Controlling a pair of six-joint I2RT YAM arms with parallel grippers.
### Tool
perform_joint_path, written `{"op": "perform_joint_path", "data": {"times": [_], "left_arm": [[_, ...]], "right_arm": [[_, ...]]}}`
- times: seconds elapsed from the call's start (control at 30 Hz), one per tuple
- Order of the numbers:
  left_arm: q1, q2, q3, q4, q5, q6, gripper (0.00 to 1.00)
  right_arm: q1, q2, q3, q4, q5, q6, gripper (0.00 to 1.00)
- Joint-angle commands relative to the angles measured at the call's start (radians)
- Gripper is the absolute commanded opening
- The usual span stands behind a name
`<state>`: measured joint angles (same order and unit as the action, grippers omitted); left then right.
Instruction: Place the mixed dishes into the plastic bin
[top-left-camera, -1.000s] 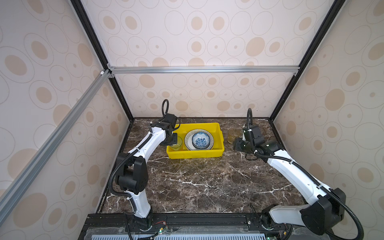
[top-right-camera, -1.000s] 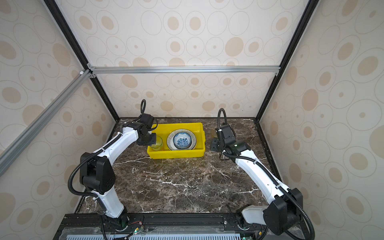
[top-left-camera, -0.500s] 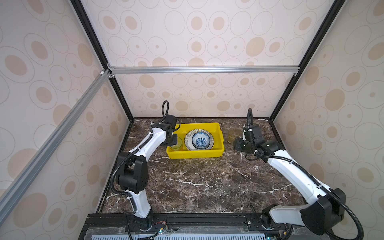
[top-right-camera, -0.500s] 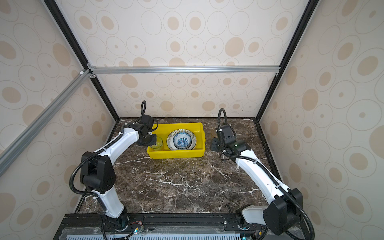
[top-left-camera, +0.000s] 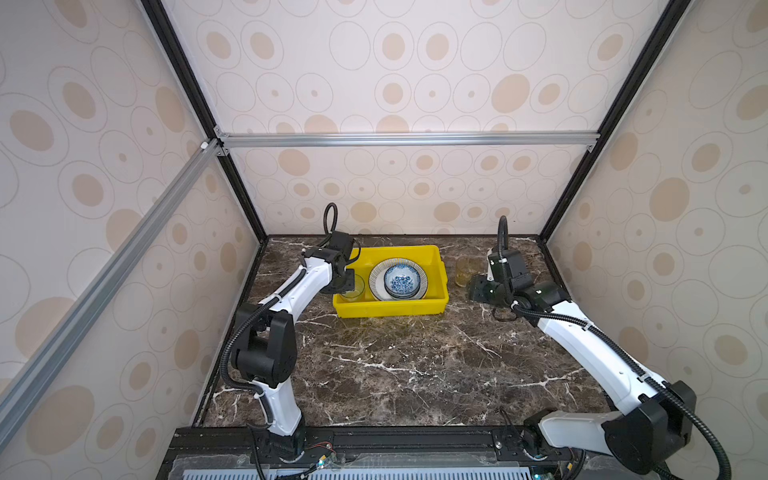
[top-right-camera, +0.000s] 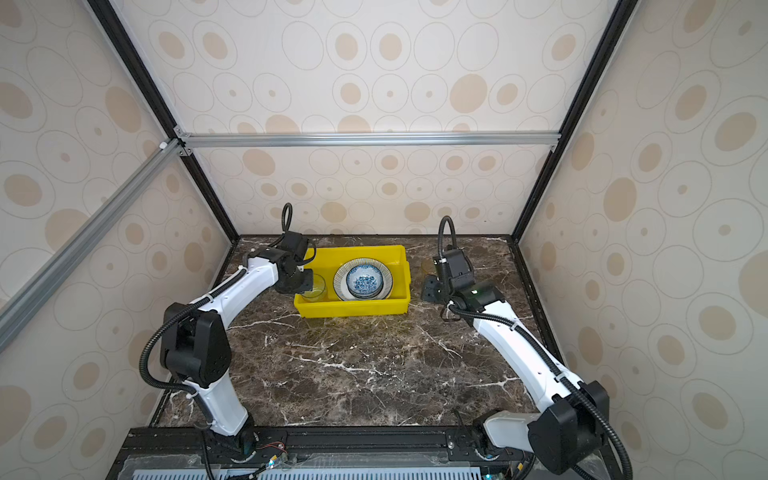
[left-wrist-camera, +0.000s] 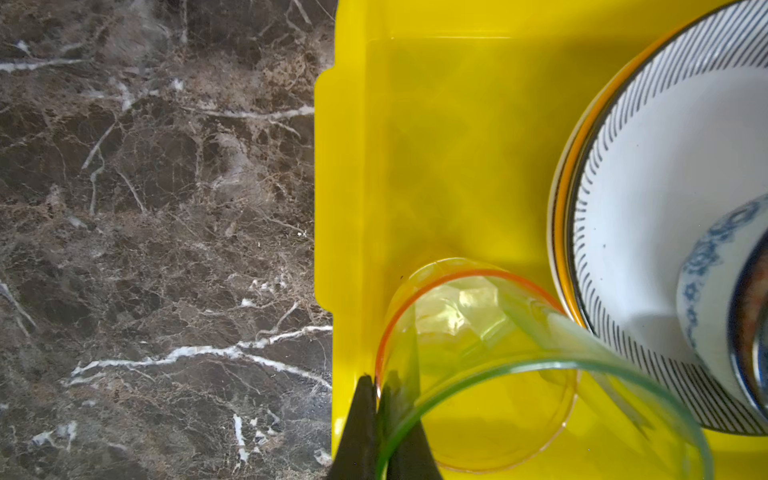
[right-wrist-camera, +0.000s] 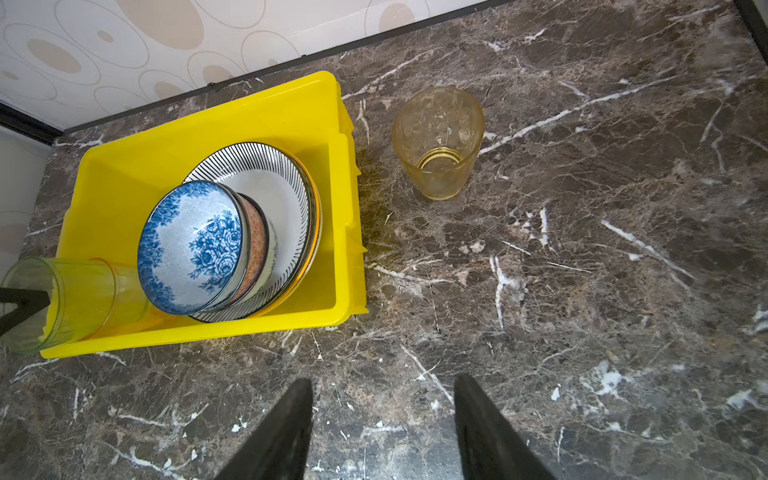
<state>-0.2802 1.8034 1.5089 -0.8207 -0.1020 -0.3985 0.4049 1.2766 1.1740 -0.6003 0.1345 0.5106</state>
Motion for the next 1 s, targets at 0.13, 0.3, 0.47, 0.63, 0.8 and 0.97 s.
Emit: {"op": "perform_joint_path", "data": {"times": [0.13,0.3,0.47,0.63,0.8,0.97], "left_arm": [[0.005,-0.001,-0.034,-0.054,0.007,0.000,0.00],[0.006,0.009,-0.044,-0.049,0.009,0.000,0.00],[0.006,0.016,-0.040,-0.053,0.002,0.001,0.00],[0.006,0.028,-0.033,-0.067,0.000,0.003,0.00],[0.005,0.028,-0.037,-0.070,0.002,-0.002,0.05],[0.006,0.013,-0.050,-0.058,0.010,-0.009,0.12]], "right_arm": [[-0.005,-0.037,-0.014,-0.019,0.010,0.001,0.58],[-0.005,-0.037,-0.013,-0.024,0.007,0.004,0.58],[-0.005,-0.045,-0.020,-0.024,0.008,0.007,0.58],[-0.005,-0.042,-0.017,-0.024,0.007,0.007,0.58],[-0.005,-0.043,-0.019,-0.026,0.008,0.006,0.58],[-0.005,-0.042,-0.013,-0.034,0.003,0.001,0.58]]}}
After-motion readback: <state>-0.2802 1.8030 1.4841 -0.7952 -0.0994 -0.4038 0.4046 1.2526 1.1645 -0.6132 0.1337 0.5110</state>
